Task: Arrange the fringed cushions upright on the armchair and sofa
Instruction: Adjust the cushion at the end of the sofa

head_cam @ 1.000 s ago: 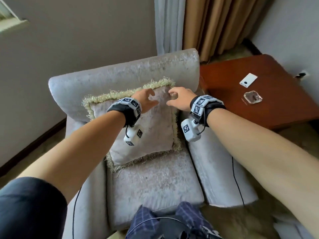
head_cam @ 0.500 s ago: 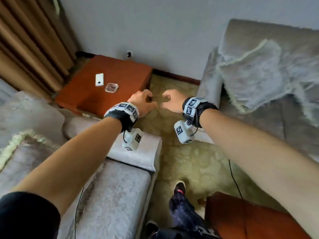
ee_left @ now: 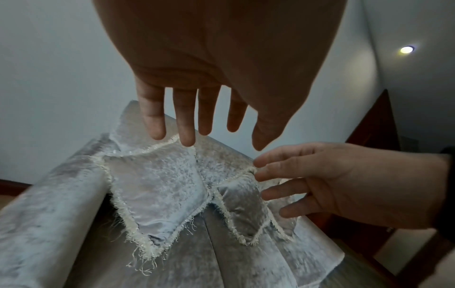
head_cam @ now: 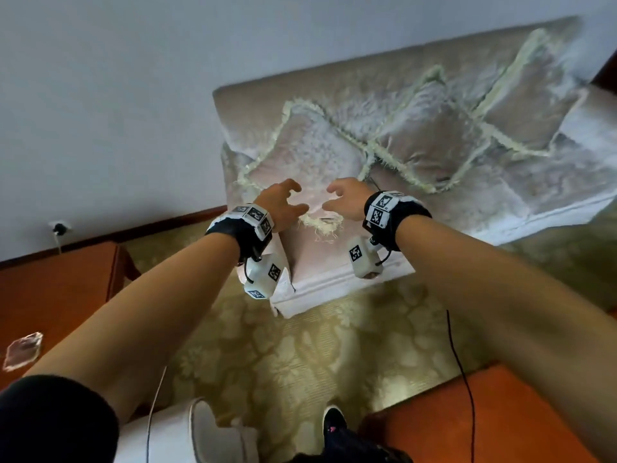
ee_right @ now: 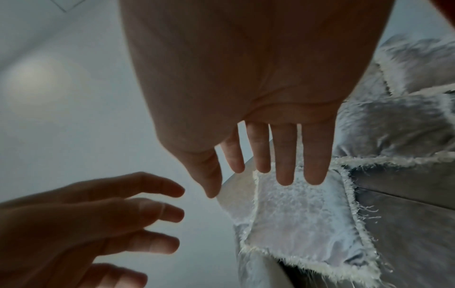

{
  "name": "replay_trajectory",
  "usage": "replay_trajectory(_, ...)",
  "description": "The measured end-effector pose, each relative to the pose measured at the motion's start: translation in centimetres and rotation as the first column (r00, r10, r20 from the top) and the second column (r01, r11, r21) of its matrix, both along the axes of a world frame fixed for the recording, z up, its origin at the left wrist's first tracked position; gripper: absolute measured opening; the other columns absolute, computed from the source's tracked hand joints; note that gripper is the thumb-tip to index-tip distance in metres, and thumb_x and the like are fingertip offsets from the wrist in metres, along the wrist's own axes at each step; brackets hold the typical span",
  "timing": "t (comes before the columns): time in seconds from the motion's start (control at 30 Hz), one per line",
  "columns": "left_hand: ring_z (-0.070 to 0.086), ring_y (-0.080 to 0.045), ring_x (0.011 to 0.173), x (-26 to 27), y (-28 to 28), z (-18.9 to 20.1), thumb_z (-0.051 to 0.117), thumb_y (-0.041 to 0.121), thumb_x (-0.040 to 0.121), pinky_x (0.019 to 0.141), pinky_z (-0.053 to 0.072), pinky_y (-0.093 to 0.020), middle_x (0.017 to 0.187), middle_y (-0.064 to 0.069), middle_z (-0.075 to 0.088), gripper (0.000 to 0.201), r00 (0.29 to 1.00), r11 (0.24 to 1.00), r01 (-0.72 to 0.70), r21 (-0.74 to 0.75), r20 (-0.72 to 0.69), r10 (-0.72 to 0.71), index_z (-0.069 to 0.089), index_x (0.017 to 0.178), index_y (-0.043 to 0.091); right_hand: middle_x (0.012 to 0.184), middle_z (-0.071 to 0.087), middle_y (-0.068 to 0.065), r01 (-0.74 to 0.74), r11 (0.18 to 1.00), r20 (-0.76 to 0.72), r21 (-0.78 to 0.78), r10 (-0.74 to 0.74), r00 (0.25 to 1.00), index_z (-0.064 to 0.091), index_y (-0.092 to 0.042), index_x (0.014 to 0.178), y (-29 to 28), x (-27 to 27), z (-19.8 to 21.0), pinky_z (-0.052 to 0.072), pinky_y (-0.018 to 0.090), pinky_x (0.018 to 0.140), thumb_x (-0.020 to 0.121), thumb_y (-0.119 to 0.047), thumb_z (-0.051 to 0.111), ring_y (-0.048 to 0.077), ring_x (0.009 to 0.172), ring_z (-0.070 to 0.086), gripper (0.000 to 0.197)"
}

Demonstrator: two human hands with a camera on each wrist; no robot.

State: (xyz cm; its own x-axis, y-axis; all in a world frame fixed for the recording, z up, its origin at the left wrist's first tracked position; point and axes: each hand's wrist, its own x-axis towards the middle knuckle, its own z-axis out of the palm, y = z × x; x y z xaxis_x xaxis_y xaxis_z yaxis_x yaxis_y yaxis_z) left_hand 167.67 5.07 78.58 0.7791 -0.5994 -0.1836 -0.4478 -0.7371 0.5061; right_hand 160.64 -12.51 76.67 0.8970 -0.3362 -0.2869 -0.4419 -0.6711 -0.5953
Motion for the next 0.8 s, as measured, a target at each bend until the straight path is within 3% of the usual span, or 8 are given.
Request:
replay_trajectory(0.17,0.053,-0.029,0.123,5.6,-5.5,-1.5,0.063,0.038,0.09,0.098,0.041,-0.035,0.141,-0.012,0.05,0.052,0.997,0.989,0.069,0.128,-0.034,-0.065,0.046,0.137,0.021,0.141,0.051,0.004,0.046,0.999,-0.017,0.016,-0.046,0.999,0.051,-0.024,0.135,-6.4,3.0,-0.5,0.046,0.036,0.099,0.085,-0.044,0.067,0.024,0.123,0.054,0.056)
replay_trajectory(0.27,0.055,-0.028,0.12,10.2,-8.0,-2.3,0.063,0.038,0.091,0.089,0.041,-0.029,0.142,-0.009,0.05,0.05,0.996,0.992,0.059,0.114,-0.071,-0.051,0.047,0.136,0.023,0.14,0.052,0.003,0.075,0.997,-0.035,0.009,-0.075,0.997,0.051,-0.024,0.135,-9.4,6.0,-0.9,0.047,0.039,0.099,0.084,-0.045,0.067,0.025,0.12,0.056,0.057)
replay_trajectory(0.33,0.056,-0.028,0.119,13.6,-9.6,-3.0,0.063,0.039,0.091,0.09,0.043,-0.031,0.141,-0.008,0.051,0.05,0.993,0.993,0.064,0.097,-0.104,-0.054,0.047,0.135,0.024,0.14,0.052,0.006,0.097,0.995,-0.041,0.015,-0.096,0.995,0.05,-0.022,0.136,-11.0,8.5,-1.0,0.047,0.039,0.1,0.086,-0.042,0.067,0.026,0.122,0.055,0.057)
replay_trajectory(0.57,0.062,-0.03,0.101,27.4,-14.1,-5.2,0.064,0.039,0.09,0.085,0.048,-0.033,0.123,-0.01,0.064,0.05,0.987,0.997,0.044,0.069,-0.155,-0.033,0.048,0.133,0.021,0.135,0.057,0.008,0.188,0.982,-0.048,0.008,-0.188,0.981,0.053,-0.018,0.135,-15.3,19.8,-0.1,0.048,0.041,0.098,0.088,-0.037,0.068,0.027,0.116,0.058,0.053)
replay_trajectory(0.7,0.06,-0.031,0.109,33.4,-15.2,-6.8,0.064,0.044,0.088,0.093,0.047,-0.036,0.132,-0.009,0.059,0.053,0.984,0.992,0.003,0.124,-0.179,0.019,0.047,0.134,0.025,0.128,0.062,0.006,0.161,0.987,-0.06,-0.018,-0.162,0.985,0.056,-0.016,0.133,-17.1,26.0,0.9,0.049,0.037,0.096,0.089,-0.034,0.067,0.024,0.111,0.061,0.049)
replay_trajectory(0.8,0.061,-0.03,0.108,36.7,-15.8,-8.2,0.065,0.044,0.087,0.095,0.048,-0.036,0.128,-0.009,0.062,0.054,0.978,0.991,-0.02,0.132,-0.203,0.047,0.048,0.134,0.024,0.126,0.063,0.003,0.122,0.992,-0.088,-0.026,-0.124,0.988,0.057,-0.019,0.13,-18.7,30.4,0.8,0.049,0.039,0.097,0.088,-0.037,0.068,0.024,0.11,0.061,0.047)
